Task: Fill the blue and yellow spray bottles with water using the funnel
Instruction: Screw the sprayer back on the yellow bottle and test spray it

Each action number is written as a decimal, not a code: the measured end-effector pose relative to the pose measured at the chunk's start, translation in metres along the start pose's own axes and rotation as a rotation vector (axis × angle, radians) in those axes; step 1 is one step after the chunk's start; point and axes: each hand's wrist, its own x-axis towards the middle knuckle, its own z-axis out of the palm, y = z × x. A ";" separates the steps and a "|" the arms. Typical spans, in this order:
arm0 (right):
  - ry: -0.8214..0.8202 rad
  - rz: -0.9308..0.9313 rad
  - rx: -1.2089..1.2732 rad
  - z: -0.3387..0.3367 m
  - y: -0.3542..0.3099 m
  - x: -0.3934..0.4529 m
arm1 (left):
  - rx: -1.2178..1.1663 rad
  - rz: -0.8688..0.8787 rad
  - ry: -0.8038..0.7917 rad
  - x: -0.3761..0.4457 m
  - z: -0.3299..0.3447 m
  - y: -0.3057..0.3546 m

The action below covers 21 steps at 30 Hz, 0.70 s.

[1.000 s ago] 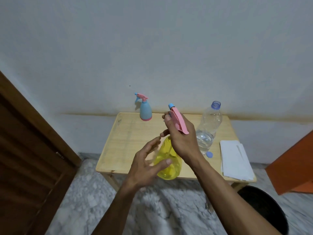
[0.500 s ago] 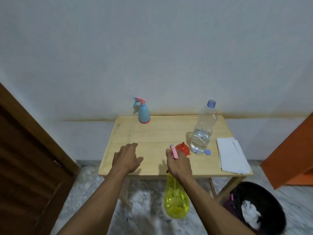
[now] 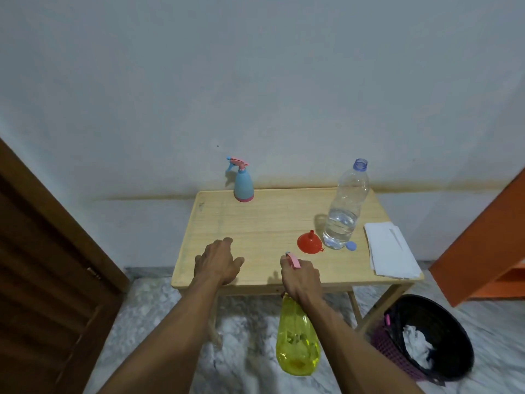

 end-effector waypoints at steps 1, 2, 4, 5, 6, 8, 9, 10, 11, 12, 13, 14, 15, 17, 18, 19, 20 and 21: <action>0.004 -0.002 -0.003 0.000 -0.001 -0.001 | -0.001 0.001 -0.001 0.000 0.000 -0.001; 0.004 -0.001 -0.004 0.000 0.000 0.001 | -0.002 0.001 -0.001 0.000 0.000 -0.002; 0.003 0.014 -0.002 0.001 -0.001 0.001 | -0.003 0.000 0.000 0.000 0.000 -0.004; -0.001 0.020 -0.006 0.002 -0.001 0.002 | -0.005 -0.002 0.000 0.000 0.000 -0.004; -0.002 0.020 -0.010 0.002 -0.001 0.002 | -0.008 -0.005 0.000 0.000 0.001 -0.005; -0.008 0.019 -0.030 0.001 -0.001 0.004 | -0.010 -0.007 -0.001 0.000 0.001 -0.007; -0.009 0.012 -0.043 0.000 -0.001 0.004 | -0.011 -0.009 -0.003 0.000 0.001 -0.008; -0.013 -0.001 -0.051 0.000 -0.002 0.005 | -0.011 -0.012 -0.005 0.000 0.002 -0.008; -0.022 -0.012 -0.059 0.000 -0.002 0.004 | -0.010 -0.013 -0.006 0.000 0.002 -0.009; -0.030 -0.020 -0.064 0.000 -0.003 0.004 | -0.008 -0.014 -0.005 0.000 0.002 -0.009; -0.038 -0.025 -0.062 0.000 -0.004 0.004 | -0.008 -0.014 -0.003 0.000 0.002 -0.008; -0.042 -0.030 -0.058 0.000 -0.005 0.003 | -0.011 -0.013 -0.001 0.000 0.002 -0.008; -0.045 -0.031 -0.057 0.001 -0.006 0.003 | -0.015 -0.014 0.002 0.000 0.002 -0.008; -0.055 -0.029 -0.063 0.002 -0.009 0.001 | -0.015 -0.014 0.005 -0.001 0.001 -0.008; -0.055 -0.024 -0.060 0.003 -0.009 0.001 | -0.014 -0.014 0.005 -0.001 0.001 -0.008; -0.054 -0.014 -0.053 0.003 -0.011 0.000 | -0.014 -0.015 0.005 -0.001 0.001 -0.008; -0.056 -0.010 -0.043 0.004 -0.012 -0.001 | -0.015 -0.016 0.007 -0.001 0.001 -0.009; -0.063 -0.004 -0.027 0.005 -0.014 -0.002 | -0.015 -0.017 0.008 -0.002 0.001 -0.009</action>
